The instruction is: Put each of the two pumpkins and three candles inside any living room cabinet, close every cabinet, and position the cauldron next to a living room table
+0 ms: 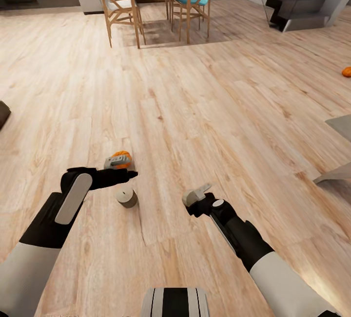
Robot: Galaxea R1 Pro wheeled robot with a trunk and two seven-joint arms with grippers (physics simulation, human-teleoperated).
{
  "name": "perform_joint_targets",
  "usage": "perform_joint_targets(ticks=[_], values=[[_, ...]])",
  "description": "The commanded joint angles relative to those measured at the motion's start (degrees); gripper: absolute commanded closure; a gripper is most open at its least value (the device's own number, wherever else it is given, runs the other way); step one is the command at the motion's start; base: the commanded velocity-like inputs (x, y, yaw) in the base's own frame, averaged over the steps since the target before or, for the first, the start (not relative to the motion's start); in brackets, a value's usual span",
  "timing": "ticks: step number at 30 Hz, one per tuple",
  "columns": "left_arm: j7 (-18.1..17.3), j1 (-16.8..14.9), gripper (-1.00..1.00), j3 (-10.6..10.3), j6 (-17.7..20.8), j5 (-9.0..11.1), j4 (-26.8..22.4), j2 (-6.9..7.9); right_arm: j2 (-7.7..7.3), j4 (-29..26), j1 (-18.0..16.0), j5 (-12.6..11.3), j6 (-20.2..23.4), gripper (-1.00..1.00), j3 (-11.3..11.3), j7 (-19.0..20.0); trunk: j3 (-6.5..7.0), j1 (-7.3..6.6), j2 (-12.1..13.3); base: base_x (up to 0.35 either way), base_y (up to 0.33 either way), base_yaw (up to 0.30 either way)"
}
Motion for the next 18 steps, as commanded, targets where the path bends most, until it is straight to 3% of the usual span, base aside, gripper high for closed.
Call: perform_joint_targets(ticks=[1, 12, 16, 18], values=[[1.1, 0.0, -1.00, 0.0, 0.0, 0.1, 0.0, 0.02, -0.01, 0.0, 0.0, -0.2, 0.0, 1.00, 0.0, 0.0, 0.00, 0.00, 0.0, 0.000, 0.000, 0.286], [10.7, -0.1, -1.00, -0.4, 0.0, -0.1, -0.3, -0.30, 0.03, 0.0, 0.0, -0.2, 0.0, 1.00, 0.0, -0.1, 0.00, 0.00, 0.0, 0.000, 0.000, 0.283], [14.3, -0.1, -1.00, -0.7, 0.0, -0.1, -0.3, -0.54, 0.00, 0.0, 0.0, -0.2, 0.0, 1.00, 0.0, -0.1, 0.00, 0.00, 0.0, 0.000, 0.000, 0.099], [16.3, -0.1, -1.00, -2.0, 0.0, 0.0, -0.3, -0.64, -0.07, 0.0, 0.0, -0.2, 0.0, 1.00, 0.0, -0.1, 0.00, 0.00, 0.0, 0.000, 0.000, 0.029]])
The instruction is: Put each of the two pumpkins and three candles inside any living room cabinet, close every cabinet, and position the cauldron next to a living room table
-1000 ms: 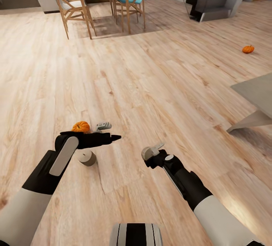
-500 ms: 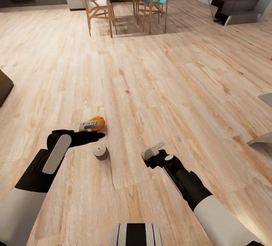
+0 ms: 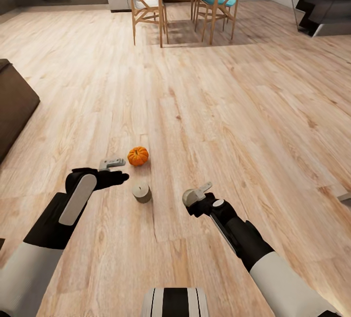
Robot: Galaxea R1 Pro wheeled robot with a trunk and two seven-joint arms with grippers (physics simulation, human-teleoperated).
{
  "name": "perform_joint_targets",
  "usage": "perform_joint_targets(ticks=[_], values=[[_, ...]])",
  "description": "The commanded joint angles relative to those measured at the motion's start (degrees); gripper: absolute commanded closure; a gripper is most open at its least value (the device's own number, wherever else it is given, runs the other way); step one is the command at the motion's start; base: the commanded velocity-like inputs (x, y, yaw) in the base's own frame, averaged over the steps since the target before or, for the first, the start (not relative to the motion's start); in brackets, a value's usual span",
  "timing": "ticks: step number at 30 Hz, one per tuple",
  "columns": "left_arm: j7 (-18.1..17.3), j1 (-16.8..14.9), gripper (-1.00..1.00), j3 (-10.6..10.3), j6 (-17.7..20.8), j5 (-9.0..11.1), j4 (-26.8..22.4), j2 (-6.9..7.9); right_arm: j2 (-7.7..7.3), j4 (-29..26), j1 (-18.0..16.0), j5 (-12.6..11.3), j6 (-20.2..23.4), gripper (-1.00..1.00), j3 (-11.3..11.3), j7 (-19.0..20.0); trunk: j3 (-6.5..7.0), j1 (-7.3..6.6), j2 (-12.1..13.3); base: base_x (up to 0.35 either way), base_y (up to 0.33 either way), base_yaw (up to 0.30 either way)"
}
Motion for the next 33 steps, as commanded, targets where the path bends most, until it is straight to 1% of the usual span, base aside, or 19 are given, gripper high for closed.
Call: perform_joint_targets(ticks=[1, 2, 3, 5, 8, 9, 11, 12, 13, 15, 17, 18, 22, 28, 29, 33], values=[[1.2, 0.0, -1.00, -1.2, 0.0, 0.0, 0.0, -0.05, -0.06, 0.0, 0.0, -0.2, -0.1, 1.00, 0.0, -0.1, 0.00, 0.00, 0.0, 0.000, 0.000, 0.014], [2.5, 0.0, -1.00, -2.5, 0.0, 0.0, 0.0, -0.09, -0.07, 0.0, 0.0, -0.2, -0.1, 1.00, -0.1, -0.1, 0.00, 0.00, 0.0, 0.000, 0.000, 0.009], [5.0, 0.1, -1.00, -4.8, -0.1, 0.1, 0.0, -0.36, -0.09, 0.0, 0.0, -0.2, -0.2, 1.00, -0.3, -0.2, 0.00, 0.00, 0.0, 0.000, 0.000, 0.004], [6.7, 0.1, -1.00, -6.0, -0.1, 0.2, 0.1, -1.20, -0.13, 0.0, 0.0, -0.2, -0.2, 1.00, -0.9, -0.2, 0.00, 0.00, 0.0, 0.000, 0.000, 0.002], [7.6, 0.2, -1.00, -7.4, -0.1, 0.2, 0.2, -2.36, -0.17, -0.2, 0.0, -0.2, -0.2, 1.00, -3.3, -0.1, 0.00, 0.00, 0.0, 0.000, 0.000, 0.000], [7.6, 0.3, -1.00, -7.8, -0.1, 0.2, 0.2, -2.49, -0.18, -0.3, 0.0, -0.2, -0.2, 1.00, -3.8, -0.1, 0.00, 0.00, 0.0, 0.000, 0.000, 0.000], [7.7, 0.3, -1.00, -10.2, -0.2, 0.2, 0.2, -2.78, -0.20, -1.3, 0.0, -0.2, -0.1, 1.00, -6.1, 0.0, 0.00, 0.00, 0.0, 0.000, 0.000, 0.000], [7.8, 0.4, -1.00, -10.9, -0.2, 0.2, 0.2, -2.84, -0.20, -1.8, 0.0, -0.2, 0.0, 1.00, -7.3, 0.0, 0.00, 0.00, 0.0, 0.000, 0.000, 0.000], [7.8, 0.4, -1.00, -11.9, -0.3, 0.3, 0.2, -2.92, -0.20, -2.1, 0.0, -0.2, 0.0, 1.00, -7.8, 0.0, 0.00, 0.00, 0.0, 0.000, 0.000, 0.000], [7.7, 0.4, -1.00, -13.2, -0.3, 0.3, 0.1, -3.26, -0.21, -3.1, 0.0, -0.2, 0.4, 1.00, -9.5, 0.1, 0.00, 0.00, 0.0, 0.000, 0.000, 0.000], [7.8, 0.5, -1.00, -13.6, -0.3, 0.3, 0.1, -3.96, -0.21, -3.7, 0.0, -0.2, 1.1, 1.00, -10.3, 0.1, 0.00, 0.00, 0.0, 0.000, 0.000, 0.000], [7.8, 0.5, -1.00, -13.9, -0.4, 0.3, 0.2, -4.52, -0.21, -4.6, 0.0, -0.2, 2.2, 1.00, -10.7, 0.1, 0.00, 0.00, 0.0, 0.000, 0.000, 0.000], [7.8, 0.5, -1.00, -14.1, -0.4, 0.3, 0.2, -5.13, -0.25, -7.4, 0.0, -0.2, 4.4, 1.00, -11.0, 0.1, 0.00, 0.00, 0.0, 0.000, 0.000, 0.000], [7.8, 0.5, -1.00, -14.1, -0.4, 0.2, 0.1, -5.27, -0.64, -9.6, 0.0, -0.2, 5.2, 1.00, -11.1, 0.1, 0.00, 0.00, 0.0, 0.000, 0.000, 0.000], [7.8, 0.5, -1.00, -14.0, -0.5, 0.2, 0.1, -5.03, -0.46, -9.8, 0.0, -0.2, 5.2, 1.00, -11.1, 0.1, 0.00, 0.00, 0.0, 0.166, 0.037, 0.000], [7.8, 0.5, -1.00, -13.7, -0.6, 0.1, 0.4, -5.00, -0.38, -9.8, 0.0, -0.1, 5.2, 1.00, -10.9, 0.1, 0.00, 0.00, 0.0, 0.263, 0.083, 0.000]])
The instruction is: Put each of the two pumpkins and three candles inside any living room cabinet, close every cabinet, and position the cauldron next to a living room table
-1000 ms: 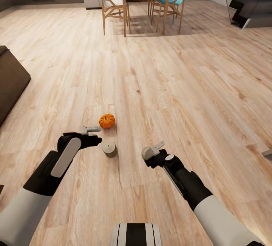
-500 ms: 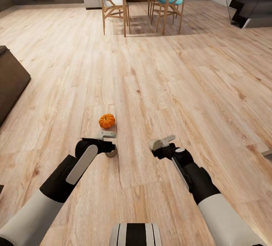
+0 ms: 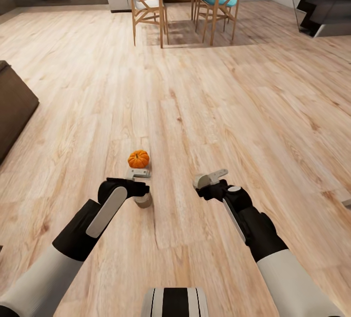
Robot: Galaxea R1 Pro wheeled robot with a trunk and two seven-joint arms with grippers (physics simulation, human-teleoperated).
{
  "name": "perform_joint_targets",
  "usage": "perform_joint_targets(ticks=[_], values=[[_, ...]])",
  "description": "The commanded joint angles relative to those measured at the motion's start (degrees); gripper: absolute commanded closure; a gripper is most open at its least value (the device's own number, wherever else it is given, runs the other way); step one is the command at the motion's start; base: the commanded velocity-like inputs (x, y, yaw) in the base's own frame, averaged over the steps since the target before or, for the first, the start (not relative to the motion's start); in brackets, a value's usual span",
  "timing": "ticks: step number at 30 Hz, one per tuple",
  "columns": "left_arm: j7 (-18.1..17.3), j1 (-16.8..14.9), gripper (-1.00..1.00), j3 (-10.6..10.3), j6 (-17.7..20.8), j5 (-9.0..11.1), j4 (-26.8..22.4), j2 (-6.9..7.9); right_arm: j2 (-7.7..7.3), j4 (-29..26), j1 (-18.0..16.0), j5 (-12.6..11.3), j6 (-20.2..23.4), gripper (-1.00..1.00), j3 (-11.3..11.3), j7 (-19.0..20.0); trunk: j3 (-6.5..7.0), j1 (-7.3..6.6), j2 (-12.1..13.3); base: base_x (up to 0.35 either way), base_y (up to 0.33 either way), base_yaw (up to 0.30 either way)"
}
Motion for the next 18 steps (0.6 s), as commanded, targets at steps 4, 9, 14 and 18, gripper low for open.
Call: perform_joint_targets(ticks=[4, 9, 14, 18], values=[[0.1, 0.0, -1.00, 0.1, -0.1, -0.1, 0.2, -0.11, -0.12, 0.0, 0.0, -0.2, 0.0, 1.00, 0.1, -0.1, 0.00, 0.00, 0.0, 0.311, 0.105, 0.000], [0.1, 0.0, -1.00, 0.0, -0.3, -0.2, 0.3, -0.06, -0.10, 0.0, 0.0, -0.2, 0.0, 1.00, 0.2, -0.1, 0.00, 0.00, 0.0, 0.222, 0.063, 0.000], [0.1, 0.0, -1.00, -0.1, -0.3, -0.3, 0.3, -0.10, -0.03, 0.0, 0.0, -0.1, 0.0, 1.00, 0.3, -0.1, 0.00, 0.00, 0.0, 0.040, 0.010, 0.000], [0.1, 0.0, -1.00, 0.1, -0.3, -0.2, 0.3, -0.10, -0.01, 0.0, 0.0, -0.1, 0.0, 1.00, 0.3, -0.1, 0.00, 0.00, 0.0, 0.057, 0.002, 0.000]])
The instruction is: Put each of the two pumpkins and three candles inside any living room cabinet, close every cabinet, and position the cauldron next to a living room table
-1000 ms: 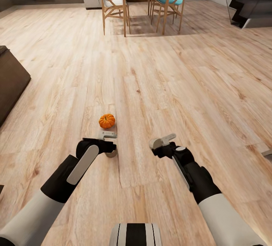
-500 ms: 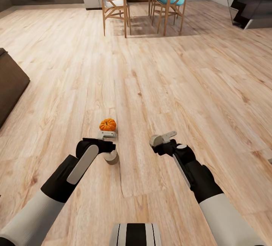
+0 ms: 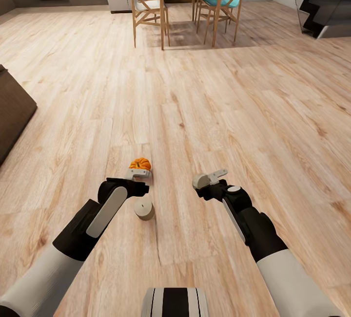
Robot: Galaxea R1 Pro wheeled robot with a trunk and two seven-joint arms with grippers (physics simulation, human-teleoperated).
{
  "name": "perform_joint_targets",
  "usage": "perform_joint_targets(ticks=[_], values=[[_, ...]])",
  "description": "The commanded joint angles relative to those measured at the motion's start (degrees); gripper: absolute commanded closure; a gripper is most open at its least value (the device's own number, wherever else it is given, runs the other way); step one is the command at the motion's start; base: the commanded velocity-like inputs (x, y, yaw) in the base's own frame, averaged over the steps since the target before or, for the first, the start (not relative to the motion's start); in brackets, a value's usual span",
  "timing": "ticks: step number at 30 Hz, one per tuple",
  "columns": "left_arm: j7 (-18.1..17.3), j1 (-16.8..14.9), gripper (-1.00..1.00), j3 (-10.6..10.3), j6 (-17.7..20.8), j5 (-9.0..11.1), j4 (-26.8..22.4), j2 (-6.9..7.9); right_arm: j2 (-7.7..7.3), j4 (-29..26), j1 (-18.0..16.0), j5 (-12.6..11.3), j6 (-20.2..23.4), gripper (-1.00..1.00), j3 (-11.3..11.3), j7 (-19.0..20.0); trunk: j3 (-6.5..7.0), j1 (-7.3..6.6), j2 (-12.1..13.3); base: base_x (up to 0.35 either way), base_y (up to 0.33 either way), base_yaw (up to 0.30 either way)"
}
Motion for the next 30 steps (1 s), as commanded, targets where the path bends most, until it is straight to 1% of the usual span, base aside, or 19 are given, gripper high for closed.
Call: perform_joint_targets(ticks=[1, 2, 5, 6, 9, 13, 16, 18, 24, 29, 30], values=[[0.0, 0.0, -1.00, 0.5, 0.0, 0.1, 0.0, 0.04, 0.00, 0.0, 0.0, -0.2, 0.0, 1.00, 0.0, -0.1, 0.00, 0.00, 0.0, 0.209, 0.001, 0.000], [0.0, 0.0, -1.00, 0.8, 0.0, 0.1, 0.1, 0.05, 0.00, 0.0, 0.0, -0.2, 0.0, 1.00, 0.0, -0.1, 0.00, 0.00, 0.0, 0.234, 0.000, 0.000], [-0.1, 0.0, -1.00, 4.0, 0.0, 0.3, 1.1, -0.10, 0.04, 0.0, 0.0, -0.2, 0.0, 1.00, 0.0, -0.1, 0.00, 0.00, 0.0, 0.291, 0.000, 0.000], [-0.1, 0.0, -1.00, 4.8, 0.0, 0.3, 1.8, -0.19, 0.07, 0.0, 0.0, -0.2, 0.0, 1.00, 0.0, -0.1, 0.00, 0.00, 0.0, 0.318, 0.000, 0.000], [-0.2, 0.0, -1.00, 5.6, -0.1, 0.4, 3.3, -0.36, 0.15, 0.1, 0.0, -0.2, 0.0, 1.00, 0.0, -0.1, 0.00, 0.00, 0.0, 0.316, 0.000, 0.000], [-0.3, 0.0, -1.00, 5.9, -0.1, 0.4, 4.8, -0.64, 0.24, 0.1, 0.0, -0.2, -0.1, 1.00, 0.0, -0.1, 0.00, 0.00, 0.0, 0.268, 0.000, 0.000], [-0.1, 0.0, -1.00, 5.9, -0.1, 0.3, 5.6, -1.90, 0.26, 0.1, 0.0, -0.2, -0.1, 1.00, 0.0, -0.1, 0.00, 0.00, 0.0, 0.228, 0.000, 0.000], [-0.1, 0.0, -1.00, 5.9, -0.2, 0.2, 5.9, -2.30, 0.26, 0.1, 0.0, -0.2, -0.1, 1.00, 0.1, -0.1, 0.00, 0.00, 0.0, 0.138, 0.000, 0.000], [-0.1, 0.1, -1.00, 5.8, -0.3, 0.3, 6.6, -2.74, 0.27, 0.1, 0.0, -0.1, -0.1, 1.00, 0.0, -0.1, 0.00, 0.00, 0.0, 0.033, 0.000, 0.000], [-0.4, 0.1, -1.00, 5.6, -0.3, 0.4, 9.3, -2.91, 0.27, 0.1, 0.0, -0.2, -0.1, 1.00, 0.0, -0.1, 0.00, 0.00, 0.0, 0.004, 0.000, 0.000], [-0.4, 0.1, -1.00, 5.5, -0.3, 0.4, 10.2, -3.42, 0.27, 0.1, 0.0, -0.1, -0.1, 1.00, 0.0, -0.1, 0.00, 0.00, 0.0, 0.000, 0.000, 0.000]])
